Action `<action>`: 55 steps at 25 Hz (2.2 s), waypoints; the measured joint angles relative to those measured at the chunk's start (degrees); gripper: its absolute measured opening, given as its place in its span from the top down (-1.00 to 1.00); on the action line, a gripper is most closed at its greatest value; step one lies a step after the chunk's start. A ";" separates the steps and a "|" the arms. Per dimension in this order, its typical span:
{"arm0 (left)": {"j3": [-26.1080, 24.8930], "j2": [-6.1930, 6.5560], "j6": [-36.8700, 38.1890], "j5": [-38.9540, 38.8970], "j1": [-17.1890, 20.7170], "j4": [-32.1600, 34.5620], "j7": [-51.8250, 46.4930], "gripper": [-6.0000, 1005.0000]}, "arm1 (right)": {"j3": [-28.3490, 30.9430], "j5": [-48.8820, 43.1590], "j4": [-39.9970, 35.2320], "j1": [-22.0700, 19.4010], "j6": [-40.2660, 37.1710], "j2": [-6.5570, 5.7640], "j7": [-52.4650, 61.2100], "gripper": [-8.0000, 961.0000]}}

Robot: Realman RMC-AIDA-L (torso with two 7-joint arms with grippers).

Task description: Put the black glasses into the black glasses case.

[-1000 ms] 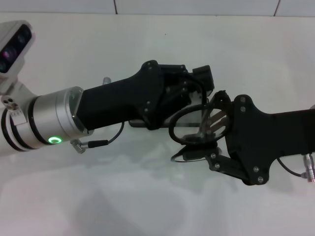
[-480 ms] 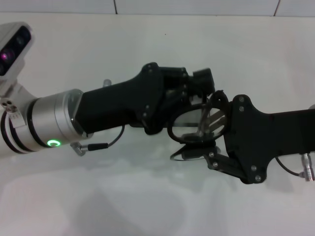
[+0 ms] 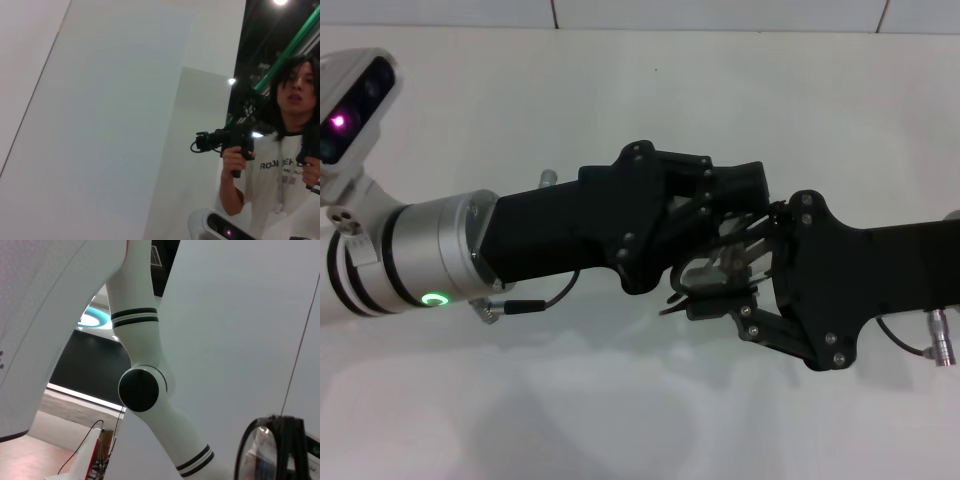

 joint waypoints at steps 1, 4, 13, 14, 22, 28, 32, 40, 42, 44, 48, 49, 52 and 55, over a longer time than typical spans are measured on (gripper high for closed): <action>-0.09 0.00 -0.03 -0.02 0.11 -0.05 0.02 0.86 | -0.04 0.00 0.00 0.00 -0.08 0.00 0.00 0.76; -0.27 0.00 -0.45 -0.77 0.53 -0.25 0.50 0.86 | -0.10 0.00 0.00 0.00 -0.31 0.00 0.11 0.76; -6.78 1.26 -0.89 -1.02 2.25 -0.13 1.51 0.86 | -1.86 -1.62 -0.83 -0.63 4.26 -0.18 2.91 0.76; -8.59 1.97 -0.90 -0.86 2.69 0.13 1.51 0.86 | -1.86 -1.62 -0.83 -0.63 4.26 -0.18 2.91 0.76; -16.08 6.49 -0.46 -0.93 5.43 0.91 0.49 0.86 | -1.92 -25.30 -22.86 1.31 13.87 -0.51 34.42 0.75; -18.57 6.37 -0.32 -1.06 9.73 5.57 -0.54 0.86 | 1.87 -46.93 -34.47 13.49 4.69 -0.79 62.90 0.75; -18.83 5.81 -0.31 -0.88 10.46 5.87 -0.30 0.86 | 4.88 -54.37 -28.14 23.24 -0.67 -0.67 69.31 0.75; -18.85 5.13 -0.25 -0.82 12.06 5.82 0.26 0.86 | 4.85 -59.62 -6.67 38.85 1.15 -0.21 66.23 0.75; -18.84 5.06 -0.24 -0.81 12.11 5.78 0.59 0.86 | 4.23 -59.74 -5.44 39.53 1.97 -0.18 65.90 0.75; -18.85 5.05 -0.22 -0.83 12.12 5.82 0.67 0.86 | 0.23 -59.80 -2.95 40.79 5.92 -0.05 65.49 0.75; -18.85 5.41 -0.22 -1.08 12.33 6.06 0.70 0.86 | -6.04 -59.31 -0.99 41.21 11.60 0.12 65.47 0.74; -19.09 5.69 -0.22 -1.10 12.73 6.15 0.73 0.86 | -7.26 -59.06 -0.55 41.23 13.00 0.12 65.51 0.74; -19.46 6.38 -0.19 -0.49 13.50 6.21 0.78 0.86 | -10.23 -57.74 0.71 41.05 16.26 0.12 65.63 0.74; -19.60 7.23 0.28 2.04 14.90 6.24 0.78 0.86 | -11.75 -56.96 1.28 40.73 19.06 0.12 65.52 0.74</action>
